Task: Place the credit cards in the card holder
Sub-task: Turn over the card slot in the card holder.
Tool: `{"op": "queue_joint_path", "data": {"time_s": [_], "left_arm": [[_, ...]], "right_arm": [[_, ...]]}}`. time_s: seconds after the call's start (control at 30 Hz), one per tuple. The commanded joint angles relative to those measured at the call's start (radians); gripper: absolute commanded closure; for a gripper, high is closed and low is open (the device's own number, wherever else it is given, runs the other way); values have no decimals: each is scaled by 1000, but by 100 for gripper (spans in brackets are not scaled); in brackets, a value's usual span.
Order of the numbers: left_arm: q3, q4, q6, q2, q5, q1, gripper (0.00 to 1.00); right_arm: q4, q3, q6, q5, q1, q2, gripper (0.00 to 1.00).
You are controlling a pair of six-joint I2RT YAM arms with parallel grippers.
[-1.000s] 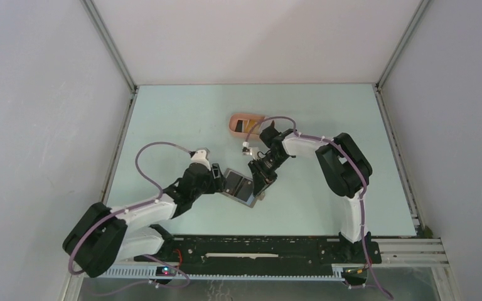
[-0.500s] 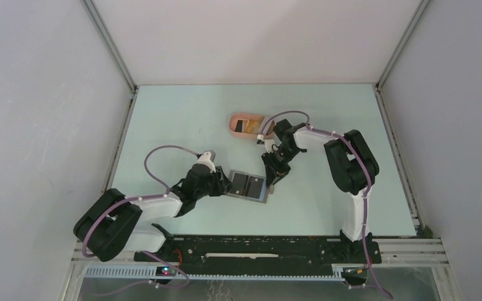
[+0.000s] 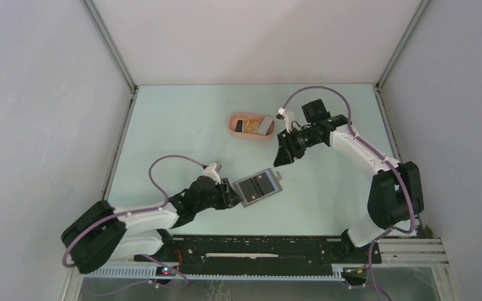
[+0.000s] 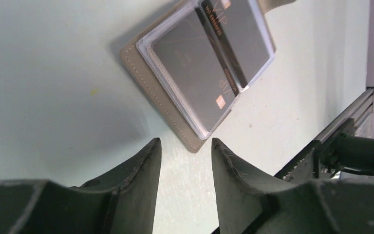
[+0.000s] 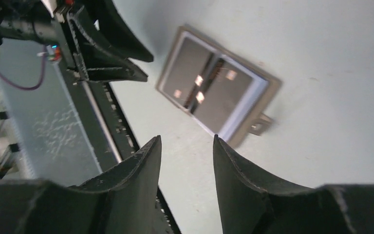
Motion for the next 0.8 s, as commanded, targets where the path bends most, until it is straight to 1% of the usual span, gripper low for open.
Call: {"op": "queue_joint_path", "data": {"time_s": [0.0, 0.1, 0.17, 0.3, 0.43, 0.6, 0.77], "left_arm": [[-11, -147, 24, -228, -126, -2, 51], [37, -191, 62, -314, -142, 0, 49], [76, -178, 69, -304, -119, 6, 48], [143, -69, 52, -165, -29, 15, 51], [191, 34, 36, 0, 21, 16, 56], [263, 95, 35, 156, 78, 19, 59], [305, 111, 32, 267, 108, 19, 60]], "right_arm": [[2, -38, -7, -153, 36, 59, 48], [24, -28, 18, -143, 64, 129, 49], [37, -10, 48, -108, 81, 168, 50], [51, 23, 92, -67, 86, 243, 51], [54, 41, 116, -26, 88, 305, 53], [51, 54, 134, 17, 87, 346, 54], [51, 54, 135, 57, 83, 354, 53]]}}
